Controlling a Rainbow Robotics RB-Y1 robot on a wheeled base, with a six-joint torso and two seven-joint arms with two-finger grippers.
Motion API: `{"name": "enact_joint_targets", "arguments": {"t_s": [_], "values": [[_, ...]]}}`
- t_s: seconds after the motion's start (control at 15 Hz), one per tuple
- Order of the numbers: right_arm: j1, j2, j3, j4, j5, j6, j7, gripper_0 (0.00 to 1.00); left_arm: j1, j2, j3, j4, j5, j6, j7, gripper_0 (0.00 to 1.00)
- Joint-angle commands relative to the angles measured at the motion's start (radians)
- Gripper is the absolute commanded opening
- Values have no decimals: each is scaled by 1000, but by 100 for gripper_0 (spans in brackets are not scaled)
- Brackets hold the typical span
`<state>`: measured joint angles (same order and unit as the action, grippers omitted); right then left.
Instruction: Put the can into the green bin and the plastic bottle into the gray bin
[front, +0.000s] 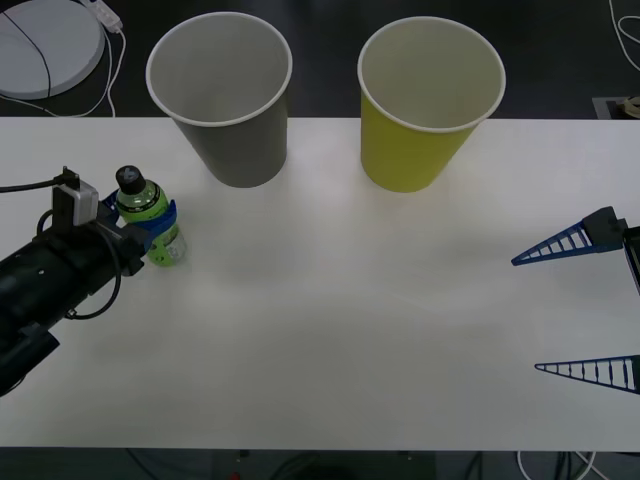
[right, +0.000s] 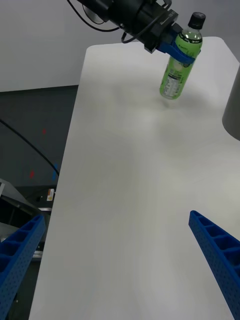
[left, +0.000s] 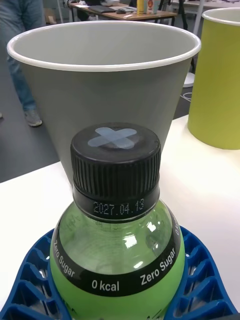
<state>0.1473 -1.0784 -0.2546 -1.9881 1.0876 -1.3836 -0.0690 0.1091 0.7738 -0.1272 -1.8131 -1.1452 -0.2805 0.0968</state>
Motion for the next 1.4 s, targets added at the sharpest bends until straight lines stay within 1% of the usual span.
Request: {"name": "enact_joint_targets", "arguments": {"t_s": [0.07,0.2,0.4,0.53,0.67,0.8,1.0,1.13,1.27,1.33,1.4], "values": [[0,0,0,0,0,0,0,100,47,36,34,-55,-36,-9,86,0],[0,0,0,0,0,0,0,100,77,47,72,-92,-94,-31,169,0],[0,0,0,0,0,0,0,100,100,61,149,-140,-185,-97,308,0],[0,0,0,0,0,0,0,100,104,84,202,-164,-246,-151,406,0],[0,0,0,0,0,0,0,100,104,110,245,-183,-288,-201,491,0],[0,0,0,0,0,0,0,100,104,151,270,-199,-300,-223,547,0],[0,0,0,0,0,0,0,100,104,211,279,-204,-297,-224,574,0],[0,0,0,0,0,0,0,100,104,254,288,-204,-280,-224,589,0],[0,0,0,0,0,0,0,100,104,306,304,-204,-275,-233,609,0],[0,0,0,0,0,0,0,100,104,326,324,-204,-275,-266,620,0],[0,0,0,0,0,0,0,100,103,341,363,-206,-275,-322,659,0]]}}
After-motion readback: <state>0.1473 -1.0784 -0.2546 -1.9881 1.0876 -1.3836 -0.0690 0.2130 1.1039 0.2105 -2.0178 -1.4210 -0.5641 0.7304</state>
